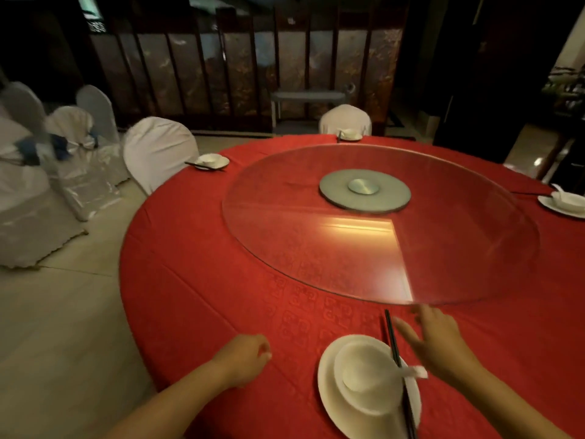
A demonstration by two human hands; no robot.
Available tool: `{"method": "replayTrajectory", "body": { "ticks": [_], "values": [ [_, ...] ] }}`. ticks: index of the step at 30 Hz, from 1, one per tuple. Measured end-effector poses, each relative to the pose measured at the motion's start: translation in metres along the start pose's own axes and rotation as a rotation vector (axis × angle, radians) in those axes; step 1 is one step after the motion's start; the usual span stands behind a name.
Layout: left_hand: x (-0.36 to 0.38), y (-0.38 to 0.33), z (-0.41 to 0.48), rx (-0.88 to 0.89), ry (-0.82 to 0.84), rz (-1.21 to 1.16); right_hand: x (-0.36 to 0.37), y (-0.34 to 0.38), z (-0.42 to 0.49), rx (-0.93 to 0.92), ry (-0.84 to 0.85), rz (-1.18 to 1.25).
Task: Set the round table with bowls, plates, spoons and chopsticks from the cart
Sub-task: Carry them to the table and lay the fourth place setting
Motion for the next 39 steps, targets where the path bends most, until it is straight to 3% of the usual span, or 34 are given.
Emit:
{"method": "replayTrajectory", "body": {
  "ticks": [3,9,15,28,39],
  "values": [
    [-0.036,0.023,-0.016,-0.013,-0.047,0.06,0.008,0.066,-0.002,-0.14,0.054,-0.063],
    [-0.077,0.094,-0.04,-0.085,-0.113,-0.011,0.041,0.182,-0.006,-0.245,0.206,0.045],
    [-0.13,0.171,-0.037,-0.086,-0.144,-0.105,0.085,0.261,-0.01,-0.196,0.362,0.006],
    [-0.267,0.344,-0.006,-0.061,-0.145,-0.172,0.169,0.457,0.036,-0.037,0.418,-0.037],
    [-0.371,0.429,0.126,-0.026,-0.108,-0.194,0.226,0.575,0.163,-0.001,0.405,-0.033]
  ]
}}
Point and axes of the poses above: each hand's wrist, its own z-axis towards the middle knuckle, its own x-axis out of the palm, y = z × x, the point moved 6 cm from there along z, towards the middle knuckle, and after that the axes turned 6 degrees about x, right-handed, at the moved point
